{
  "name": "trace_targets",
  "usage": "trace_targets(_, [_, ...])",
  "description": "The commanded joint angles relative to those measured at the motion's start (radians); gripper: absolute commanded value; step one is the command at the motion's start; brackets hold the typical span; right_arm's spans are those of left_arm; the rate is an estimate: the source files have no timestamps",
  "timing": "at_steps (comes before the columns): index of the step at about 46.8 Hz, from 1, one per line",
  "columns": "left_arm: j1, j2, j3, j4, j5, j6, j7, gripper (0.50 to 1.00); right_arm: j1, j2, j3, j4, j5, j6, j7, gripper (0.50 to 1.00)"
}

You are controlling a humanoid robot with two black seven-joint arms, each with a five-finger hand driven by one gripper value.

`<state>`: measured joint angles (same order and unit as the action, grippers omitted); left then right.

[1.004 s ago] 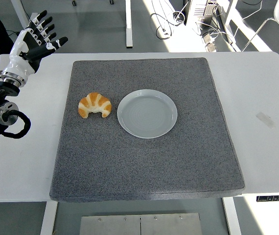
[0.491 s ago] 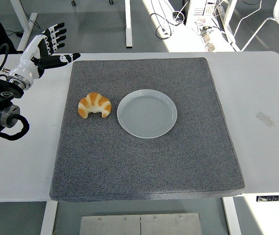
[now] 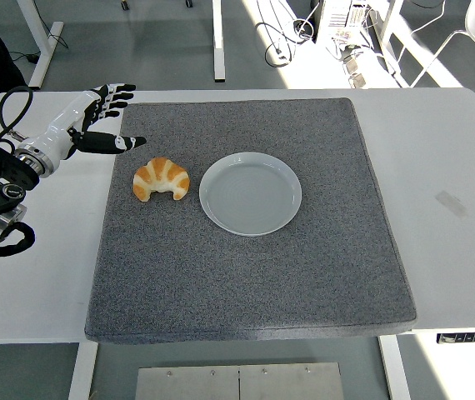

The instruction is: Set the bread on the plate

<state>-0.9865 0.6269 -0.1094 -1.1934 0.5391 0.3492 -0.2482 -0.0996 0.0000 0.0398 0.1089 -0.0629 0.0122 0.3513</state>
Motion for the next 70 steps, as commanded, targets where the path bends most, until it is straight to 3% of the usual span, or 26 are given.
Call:
trace_targets(1, [-0.003, 0.016, 0.004, 0.0, 0.002, 0.001, 0.001, 0.892, 0.0, 0.0, 0.0, 0.0, 0.0, 0.0, 0.0, 1.0])
trace_targets(13, [-0.024, 0.063, 0.005, -0.068, 0.016, -0.013, 0.004, 0.902, 0.0, 0.0, 0.0, 0.0, 0.0, 0.0, 0.0, 1.0])
trace_targets(27, [-0.044, 0.062, 0.092, -0.075, 0.094, -0.03, 0.003, 0.904, 0.0, 0.0, 0.0, 0.0, 0.0, 0.0, 0.0, 1.0])
trace_targets(35, [-0.069, 0.066, 0.123, -0.083, 0.134, -0.087, 0.006, 0.907, 0.0, 0.0, 0.0, 0.0, 0.0, 0.0, 0.0, 1.0])
trace_targets(52, [-0.1, 0.099, 0.175, -0.08, 0.242, -0.085, 0.009, 0.904, 0.0, 0.0, 0.0, 0.0, 0.0, 0.0, 0.0, 1.0])
trace_targets(70, [-0.139, 0.079, 0.257, -0.017, 0.291, -0.082, 0.041, 0.898, 0.0, 0.0, 0.0, 0.0, 0.0, 0.0, 0.0, 1.0])
